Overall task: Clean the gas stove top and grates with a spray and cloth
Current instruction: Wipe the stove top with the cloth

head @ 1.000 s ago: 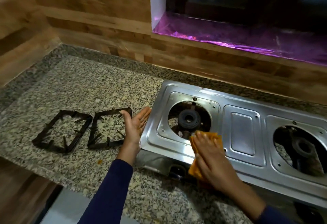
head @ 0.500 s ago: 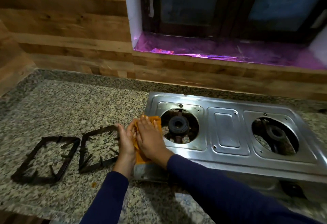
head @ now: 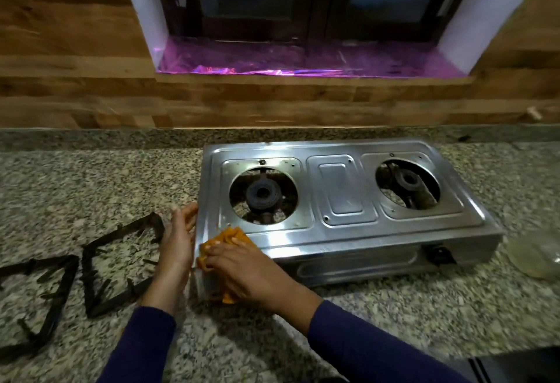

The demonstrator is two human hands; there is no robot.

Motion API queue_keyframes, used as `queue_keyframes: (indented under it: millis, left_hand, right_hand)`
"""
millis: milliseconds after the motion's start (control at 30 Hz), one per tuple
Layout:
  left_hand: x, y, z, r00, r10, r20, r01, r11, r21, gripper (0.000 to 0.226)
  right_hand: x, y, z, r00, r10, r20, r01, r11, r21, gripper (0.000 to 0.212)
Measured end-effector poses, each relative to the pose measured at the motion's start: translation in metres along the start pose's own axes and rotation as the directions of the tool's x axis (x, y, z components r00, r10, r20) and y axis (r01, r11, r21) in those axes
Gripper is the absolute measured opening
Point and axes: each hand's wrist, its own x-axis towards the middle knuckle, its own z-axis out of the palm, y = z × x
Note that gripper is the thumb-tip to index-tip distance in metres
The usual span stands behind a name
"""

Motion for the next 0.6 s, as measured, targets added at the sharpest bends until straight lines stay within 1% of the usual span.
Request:
queue_keyframes:
  millis: [67,133,200,267,367,433,500,567,600]
  left_hand:
    - [-0.011,-0.003,0.008,0.995,0.090,-0.051,-0.077,0.975,0.210,0.063]
    - [-0.029,-0.005,0.022,0.970,0.223,-0.101,-0.171,0.912,0.373,0.057]
    - [-0.049,-0.005,0.042,0.925,0.378,-0.052,-0.312,0.829,0.464,0.051]
    - [-0.065,-0.010,0.069,0.890,0.453,0.051,-0.415,0.761,0.498,0.056]
    - [-0.086,-0.017,0.118,0.850,0.489,0.198,-0.517,0.695,0.499,0.064]
    - [-0.099,-0.023,0.153,0.827,0.476,0.300,-0.562,0.688,0.459,0.066]
    - [-0.113,-0.030,0.187,0.802,0.443,0.400,-0.593,0.669,0.448,0.067]
    - [-0.127,-0.036,0.221,0.759,0.420,0.498,-0.642,0.612,0.461,0.068]
    - [-0.134,-0.038,0.239,0.735,0.408,0.542,-0.667,0.580,0.467,0.069]
  right_hand:
    - [-0.025,0.013,-0.010,0.994,0.086,-0.062,-0.086,0.996,0.000,0.043]
    - [-0.056,0.028,-0.027,0.969,0.200,-0.145,-0.203,0.979,-0.010,0.042]
    - [-0.092,0.045,-0.050,0.931,0.273,-0.242,-0.289,0.957,-0.034,0.042]
    - [-0.128,0.063,-0.075,0.882,0.343,-0.323,-0.385,0.920,-0.073,0.044]
    - [-0.180,0.092,-0.112,0.788,0.443,-0.427,-0.529,0.843,-0.102,0.045]
    - [-0.211,0.109,-0.136,0.735,0.498,-0.461,-0.604,0.790,-0.110,0.044]
    - [-0.240,0.126,-0.160,0.684,0.535,-0.496,-0.659,0.744,-0.106,0.039]
    - [-0.265,0.142,-0.185,0.627,0.572,-0.530,-0.709,0.700,-0.084,0.034]
    - [-0.278,0.150,-0.196,0.602,0.587,-0.541,-0.725,0.685,-0.063,0.028]
